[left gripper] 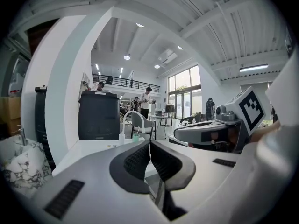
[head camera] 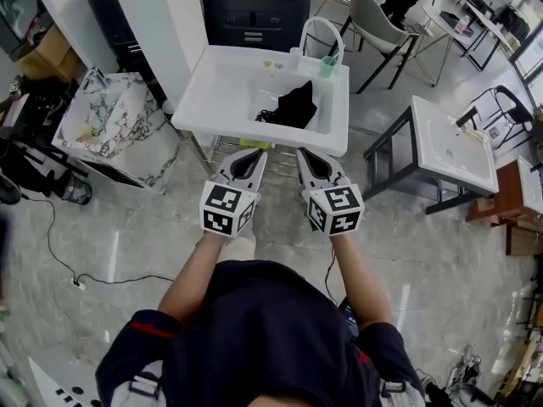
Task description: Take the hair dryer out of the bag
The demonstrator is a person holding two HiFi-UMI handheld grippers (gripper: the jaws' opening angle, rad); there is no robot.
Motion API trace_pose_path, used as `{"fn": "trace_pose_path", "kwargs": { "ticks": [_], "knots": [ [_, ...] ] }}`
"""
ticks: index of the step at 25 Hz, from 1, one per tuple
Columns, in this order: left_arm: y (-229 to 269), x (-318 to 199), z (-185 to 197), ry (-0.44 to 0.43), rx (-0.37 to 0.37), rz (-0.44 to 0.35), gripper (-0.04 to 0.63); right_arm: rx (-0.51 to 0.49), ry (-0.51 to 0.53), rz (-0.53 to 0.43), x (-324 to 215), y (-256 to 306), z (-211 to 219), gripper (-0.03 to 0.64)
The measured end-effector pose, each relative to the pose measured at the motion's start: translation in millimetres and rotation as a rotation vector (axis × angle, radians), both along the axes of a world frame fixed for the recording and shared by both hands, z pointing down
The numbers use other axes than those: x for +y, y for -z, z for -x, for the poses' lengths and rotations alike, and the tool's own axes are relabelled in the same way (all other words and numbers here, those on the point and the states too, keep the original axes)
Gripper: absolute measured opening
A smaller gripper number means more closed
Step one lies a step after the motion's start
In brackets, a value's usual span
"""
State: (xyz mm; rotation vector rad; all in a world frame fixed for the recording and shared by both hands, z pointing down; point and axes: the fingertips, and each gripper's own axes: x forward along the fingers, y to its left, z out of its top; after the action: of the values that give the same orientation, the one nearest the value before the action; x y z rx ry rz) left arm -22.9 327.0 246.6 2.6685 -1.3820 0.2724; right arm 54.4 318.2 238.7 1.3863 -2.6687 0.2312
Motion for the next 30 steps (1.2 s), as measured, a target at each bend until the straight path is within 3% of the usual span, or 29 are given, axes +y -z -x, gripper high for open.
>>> {"fn": "trace_pose_path", "kwargs": {
  "ticks": [10, 18, 23, 30],
  "knots": [
    [-12.5, -68.4, 2.6, -0.013, -0.018, 0.034, 0.015, 0.004, -0.013, 0.032, -67.4, -11.9, 1.3, 0.034],
    [-17.5, -126.1, 12.9, -0.036, -0.009, 0.067, 0.015, 0.003, -0.043, 0.065, -126.0, -17.6, 8.5, 0.034],
    [-21.1, -162.4, 23.1, -0.060, 0.036, 0.104, 0.015, 0.010, -0.067, 0.084, -160.6, -20.0, 17.5, 0.034],
    [-29.6, -206.3, 35.9, -0.099, 0.022, 0.131, 0.015, 0.020, -0.107, 0.110, -205.6, -23.6, 30.1, 0.034]
  ]
}}
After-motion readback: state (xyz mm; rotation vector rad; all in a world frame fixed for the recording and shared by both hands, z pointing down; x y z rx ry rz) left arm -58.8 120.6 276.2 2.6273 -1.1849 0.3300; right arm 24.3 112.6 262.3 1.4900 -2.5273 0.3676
